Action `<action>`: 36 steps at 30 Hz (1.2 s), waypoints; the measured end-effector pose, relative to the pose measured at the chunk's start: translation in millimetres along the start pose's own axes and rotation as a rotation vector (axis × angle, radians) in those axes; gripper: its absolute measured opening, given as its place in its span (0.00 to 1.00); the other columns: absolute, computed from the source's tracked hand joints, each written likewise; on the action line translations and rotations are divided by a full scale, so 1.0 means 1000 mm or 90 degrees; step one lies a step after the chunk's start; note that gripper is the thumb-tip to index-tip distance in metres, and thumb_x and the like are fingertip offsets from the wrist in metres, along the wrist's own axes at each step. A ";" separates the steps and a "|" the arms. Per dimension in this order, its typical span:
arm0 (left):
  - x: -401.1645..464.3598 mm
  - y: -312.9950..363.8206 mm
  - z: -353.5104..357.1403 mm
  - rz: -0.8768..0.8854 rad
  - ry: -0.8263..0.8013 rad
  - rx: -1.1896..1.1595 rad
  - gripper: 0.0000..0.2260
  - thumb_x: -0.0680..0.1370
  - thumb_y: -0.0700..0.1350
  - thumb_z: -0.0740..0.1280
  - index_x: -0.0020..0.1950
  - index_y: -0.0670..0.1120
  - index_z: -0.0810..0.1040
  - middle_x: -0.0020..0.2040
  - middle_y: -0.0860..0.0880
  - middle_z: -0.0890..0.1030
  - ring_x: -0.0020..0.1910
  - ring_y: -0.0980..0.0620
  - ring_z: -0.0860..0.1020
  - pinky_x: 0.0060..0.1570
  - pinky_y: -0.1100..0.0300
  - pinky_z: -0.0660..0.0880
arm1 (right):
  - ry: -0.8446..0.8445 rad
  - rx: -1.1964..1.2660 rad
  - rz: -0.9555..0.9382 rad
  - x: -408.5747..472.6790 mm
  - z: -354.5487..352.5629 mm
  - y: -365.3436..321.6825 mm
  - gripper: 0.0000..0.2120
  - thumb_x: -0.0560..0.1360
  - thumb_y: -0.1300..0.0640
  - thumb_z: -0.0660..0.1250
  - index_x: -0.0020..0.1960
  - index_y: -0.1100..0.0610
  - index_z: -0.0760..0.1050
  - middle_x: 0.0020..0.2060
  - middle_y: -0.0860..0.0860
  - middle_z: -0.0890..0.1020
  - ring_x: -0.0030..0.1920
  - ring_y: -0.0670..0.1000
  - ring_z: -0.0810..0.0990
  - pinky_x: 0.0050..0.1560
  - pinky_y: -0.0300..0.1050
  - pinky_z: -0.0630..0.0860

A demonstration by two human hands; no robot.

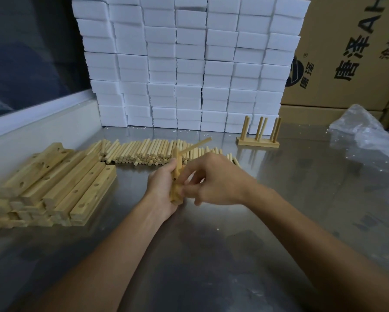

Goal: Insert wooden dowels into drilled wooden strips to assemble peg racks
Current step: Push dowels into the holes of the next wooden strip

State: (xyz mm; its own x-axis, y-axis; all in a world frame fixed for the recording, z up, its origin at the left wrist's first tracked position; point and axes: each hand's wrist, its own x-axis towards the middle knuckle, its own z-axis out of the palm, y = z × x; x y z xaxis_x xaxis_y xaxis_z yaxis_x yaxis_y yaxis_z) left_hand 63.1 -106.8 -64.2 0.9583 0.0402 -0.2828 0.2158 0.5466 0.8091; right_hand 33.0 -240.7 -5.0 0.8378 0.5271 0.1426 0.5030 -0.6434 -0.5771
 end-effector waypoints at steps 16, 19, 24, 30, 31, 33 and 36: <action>0.013 0.009 -0.005 0.048 0.098 -0.165 0.16 0.84 0.46 0.59 0.66 0.37 0.73 0.41 0.43 0.78 0.36 0.49 0.79 0.38 0.52 0.80 | 0.005 0.243 0.230 0.007 0.015 0.020 0.16 0.69 0.49 0.78 0.50 0.57 0.80 0.38 0.49 0.87 0.36 0.47 0.86 0.30 0.35 0.76; 0.012 0.008 -0.004 0.060 0.085 -0.186 0.15 0.84 0.44 0.59 0.68 0.37 0.71 0.49 0.41 0.78 0.42 0.48 0.80 0.40 0.52 0.78 | 0.066 0.266 0.234 0.008 0.012 0.027 0.06 0.72 0.57 0.75 0.43 0.60 0.83 0.36 0.51 0.86 0.34 0.46 0.84 0.31 0.34 0.77; 0.012 0.008 -0.006 0.058 0.027 -0.228 0.08 0.83 0.38 0.61 0.59 0.37 0.74 0.53 0.38 0.81 0.51 0.42 0.82 0.53 0.45 0.79 | 0.217 0.291 0.230 0.010 0.004 0.042 0.04 0.73 0.60 0.72 0.41 0.59 0.84 0.37 0.55 0.86 0.38 0.49 0.84 0.40 0.41 0.82; 0.009 0.003 -0.003 0.099 -0.012 -0.149 0.10 0.79 0.30 0.63 0.58 0.40 0.75 0.53 0.39 0.83 0.52 0.42 0.83 0.54 0.47 0.80 | 0.349 0.315 0.227 0.012 -0.004 0.061 0.04 0.75 0.61 0.69 0.43 0.54 0.81 0.39 0.54 0.85 0.45 0.54 0.84 0.51 0.52 0.83; 0.009 0.002 -0.003 0.114 -0.006 -0.136 0.11 0.78 0.29 0.64 0.57 0.40 0.75 0.53 0.39 0.83 0.52 0.42 0.83 0.54 0.47 0.80 | 0.357 0.301 0.223 0.012 -0.003 0.065 0.03 0.75 0.60 0.69 0.44 0.54 0.81 0.39 0.53 0.85 0.45 0.53 0.84 0.50 0.51 0.83; 0.010 0.000 -0.003 0.142 0.012 -0.109 0.10 0.77 0.27 0.65 0.53 0.40 0.74 0.51 0.40 0.82 0.52 0.43 0.83 0.55 0.47 0.80 | 0.369 0.227 0.210 0.013 0.001 0.069 0.03 0.75 0.57 0.72 0.49 0.54 0.81 0.41 0.49 0.84 0.44 0.49 0.83 0.45 0.43 0.82; 0.010 -0.005 0.000 0.170 0.018 -0.068 0.10 0.75 0.26 0.66 0.48 0.40 0.75 0.47 0.42 0.82 0.51 0.45 0.84 0.53 0.49 0.81 | 0.384 0.146 0.199 0.016 0.011 0.072 0.12 0.73 0.49 0.74 0.54 0.51 0.77 0.43 0.43 0.80 0.42 0.42 0.80 0.41 0.35 0.76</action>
State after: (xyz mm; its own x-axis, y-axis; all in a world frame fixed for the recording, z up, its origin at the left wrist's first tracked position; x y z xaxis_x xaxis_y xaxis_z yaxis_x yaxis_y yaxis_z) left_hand 71.7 -108.7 -71.0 0.9728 0.2166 -0.0827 -0.0654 0.5984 0.7985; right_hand 79.7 -272.2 -53.2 0.9403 -0.1044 0.3239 0.2178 -0.5468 -0.8084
